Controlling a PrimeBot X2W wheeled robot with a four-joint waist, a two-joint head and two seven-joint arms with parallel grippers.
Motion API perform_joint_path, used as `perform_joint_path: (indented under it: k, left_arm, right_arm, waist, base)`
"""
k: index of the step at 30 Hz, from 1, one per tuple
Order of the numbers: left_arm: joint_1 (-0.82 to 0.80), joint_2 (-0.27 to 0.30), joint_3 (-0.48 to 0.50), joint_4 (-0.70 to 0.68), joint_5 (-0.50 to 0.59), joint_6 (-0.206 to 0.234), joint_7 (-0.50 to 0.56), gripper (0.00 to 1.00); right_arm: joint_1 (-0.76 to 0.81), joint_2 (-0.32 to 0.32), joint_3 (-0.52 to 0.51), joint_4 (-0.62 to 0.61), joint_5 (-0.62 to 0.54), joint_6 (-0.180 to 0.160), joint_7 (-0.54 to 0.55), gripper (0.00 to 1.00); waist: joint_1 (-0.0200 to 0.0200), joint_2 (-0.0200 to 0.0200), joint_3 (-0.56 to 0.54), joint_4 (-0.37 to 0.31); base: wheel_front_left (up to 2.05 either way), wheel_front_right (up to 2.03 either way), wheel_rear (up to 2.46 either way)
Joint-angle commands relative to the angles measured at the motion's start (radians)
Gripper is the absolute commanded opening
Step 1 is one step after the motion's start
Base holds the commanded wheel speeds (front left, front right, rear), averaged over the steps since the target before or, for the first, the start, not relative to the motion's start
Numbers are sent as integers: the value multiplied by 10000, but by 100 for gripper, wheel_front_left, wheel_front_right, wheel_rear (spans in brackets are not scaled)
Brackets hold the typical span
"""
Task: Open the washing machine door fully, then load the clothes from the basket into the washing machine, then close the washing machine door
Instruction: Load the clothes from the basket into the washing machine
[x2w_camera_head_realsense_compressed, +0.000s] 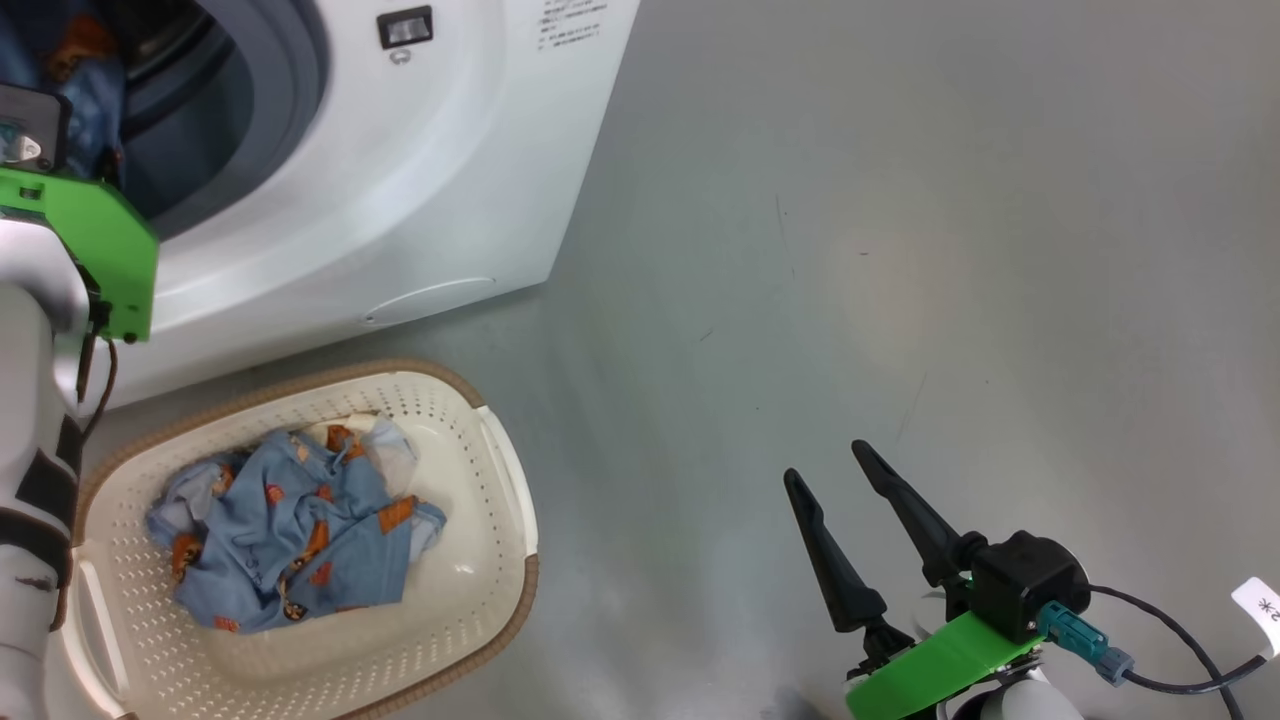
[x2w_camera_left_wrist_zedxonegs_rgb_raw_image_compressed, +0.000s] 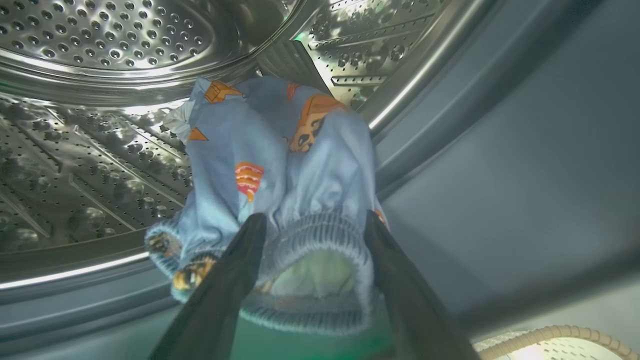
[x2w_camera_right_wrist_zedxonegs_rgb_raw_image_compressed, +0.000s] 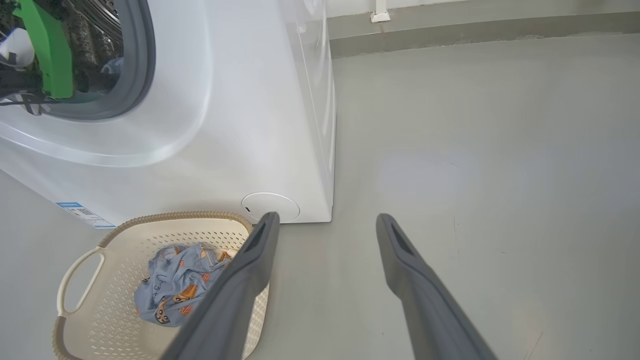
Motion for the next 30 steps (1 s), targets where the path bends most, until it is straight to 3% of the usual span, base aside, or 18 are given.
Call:
perform_joint_path:
  k: [1,4,6,13,20,23,30]
  left_arm:
    - [-269,406,110,16,72,-30,25,50]
    - [-358,384,45,354,56,-32,15,25]
    - [-416,381,11,531,45,-23,-27,0]
    - [-758,418,131,948,-193,109,-449,0]
    - [-1303,419,824,616,-674,1261,-2393,0]
    - [-1403,421,1085,645,-900,1537,-3040,0]
    - [-1772,747,1326,448,-1160,1350,-3542,0]
  right_arm:
    - [14,-12,222,-154,57,16,-49,100]
    - [26,-12,226,-154,64,16,-49,100]
    - [40,-12,225,-165,61,16,-49,100]
    - [88,-11,176,-185,45,16,-49,100]
    - [84,-11,234,-201,77,16,-49,100]
    - [62,-11,293,-218,110,16,-49,100]
    - [14,-18,713,-88,162,16,-49,100]
  waist:
    - [0,0,19,-26]
    - [0,0,54,-69]
    - [0,0,74,-91]
    - [0,0,152,-96]
    - [0,0,244,-73]
    - [0,0,325,-137]
    - [0,0,720,-528]
  base:
    - [0,0,0]
    - [0,0,0]
    - [0,0,0]
    - [0,0,0]
    - [0,0,0]
    - [0,0,0]
    - [0,0,0]
